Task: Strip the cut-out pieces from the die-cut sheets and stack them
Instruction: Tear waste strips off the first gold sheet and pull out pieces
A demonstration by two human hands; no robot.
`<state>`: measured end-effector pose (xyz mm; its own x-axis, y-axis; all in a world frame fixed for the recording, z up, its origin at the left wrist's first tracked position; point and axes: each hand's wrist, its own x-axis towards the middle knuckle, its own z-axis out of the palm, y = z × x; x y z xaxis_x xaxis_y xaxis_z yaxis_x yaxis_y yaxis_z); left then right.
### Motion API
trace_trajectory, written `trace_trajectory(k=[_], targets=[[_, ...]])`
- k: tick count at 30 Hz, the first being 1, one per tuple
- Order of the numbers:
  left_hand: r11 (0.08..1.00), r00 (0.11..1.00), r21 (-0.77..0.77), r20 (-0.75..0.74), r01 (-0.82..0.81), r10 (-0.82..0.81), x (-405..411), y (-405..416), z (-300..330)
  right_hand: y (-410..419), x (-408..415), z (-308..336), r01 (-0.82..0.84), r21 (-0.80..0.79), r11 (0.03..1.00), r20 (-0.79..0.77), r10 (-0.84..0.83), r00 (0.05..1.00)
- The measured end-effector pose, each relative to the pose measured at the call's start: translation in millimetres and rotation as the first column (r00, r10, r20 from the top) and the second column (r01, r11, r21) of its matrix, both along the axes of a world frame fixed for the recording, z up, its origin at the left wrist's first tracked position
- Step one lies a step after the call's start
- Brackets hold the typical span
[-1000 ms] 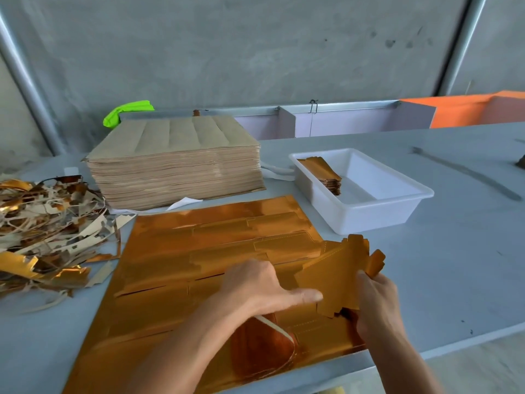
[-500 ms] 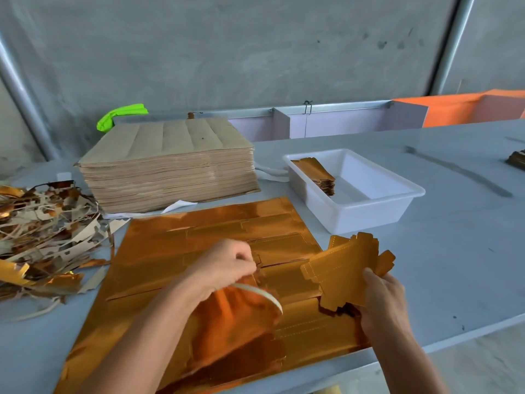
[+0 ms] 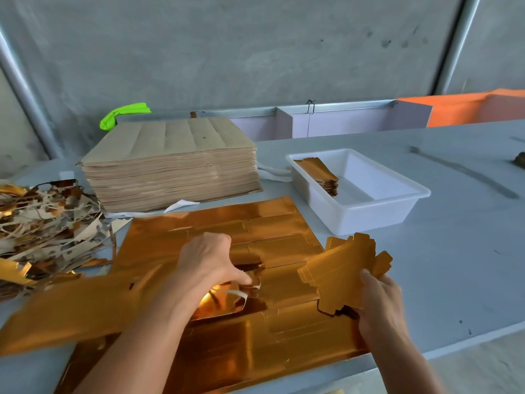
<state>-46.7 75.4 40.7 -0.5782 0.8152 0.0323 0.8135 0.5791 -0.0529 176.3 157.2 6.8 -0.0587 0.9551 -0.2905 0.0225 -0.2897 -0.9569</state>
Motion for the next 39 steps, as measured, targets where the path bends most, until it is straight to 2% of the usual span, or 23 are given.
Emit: trace_trajectory(k=[2, 5, 8, 11, 16, 21, 24, 28, 31, 34, 37, 39], targets=[[0.999, 0.999, 0.000, -0.029, 0.039, -0.039, -0.8, -0.5, -3.0, 0.7, -1.3, -1.7, -0.007, -0.003, 1.000, -0.008, 0.007, 1.000], [1.000, 1.000, 0.010, -0.022, 0.010, -0.010, -2.2, -2.2, -6.9, 0.8, -0.9, -3.4, -0.021, 0.007, 1.000, -0.002, 0.021, 1.000], [0.995, 0.997, 0.102, -0.074, -0.010, 0.018, -3.9, -3.2, -10.8, 0.1, -1.2, -2.7, -0.018, 0.005, 1.000, -0.019, 0.018, 1.000], [0.975, 0.989, 0.210, -0.139, 0.075, -0.046, -3.5, 0.7, -14.6, -1.3, -2.9, -1.2, -0.007, 0.002, 1.000, -0.032, 0.007, 0.999], [0.973, 0.980, 0.123, -0.022, 0.197, -0.196, 4.5, 10.9, -26.8, -3.5, -5.2, -0.7, -0.014, 0.000, 1.000, -0.031, 0.014, 0.999], [0.962, 0.967, 0.105, -0.071, 0.251, -0.244, 4.5, 15.3, -33.8, -0.1, -3.8, -2.4, -0.006, -0.019, 1.000, -0.045, 0.005, 0.999], [0.943, 0.958, 0.171, -0.015, 0.285, -0.286, -0.9, 13.2, -33.5, 1.5, -3.3, -3.7, -0.008, -0.022, 1.000, -0.058, 0.006, 0.998], [0.940, 0.949, 0.245, 0.147, 0.237, -0.278, -15.9, 6.9, -30.5, 1.8, 0.2, -5.7, -0.020, -0.019, 1.000, -0.036, 0.020, 0.999], [0.929, 0.954, 0.308, 0.154, 0.202, -0.259, -22.2, 5.2, -30.1, 0.7, 0.2, -3.1, -0.018, -0.035, 0.999, -0.036, 0.017, 0.999], [0.863, 0.974, 0.496, 0.133, 0.094, -0.183, -21.5, 6.5, -22.5, -0.5, -0.5, -2.0, -0.009, -0.035, 0.999, -0.039, 0.008, 0.999], [0.712, 0.988, 0.702, 0.120, -0.012, -0.102, -25.4, 2.7, -6.1, -2.2, -1.1, -0.1, 0.003, -0.019, 1.000, -0.011, -0.003, 1.000], [0.626, 0.989, 0.779, 0.120, -0.039, -0.087, -27.9, -3.8, 6.5, -2.9, -2.2, -0.1, 0.004, 0.006, 1.000, 0.022, -0.004, 1.000]])
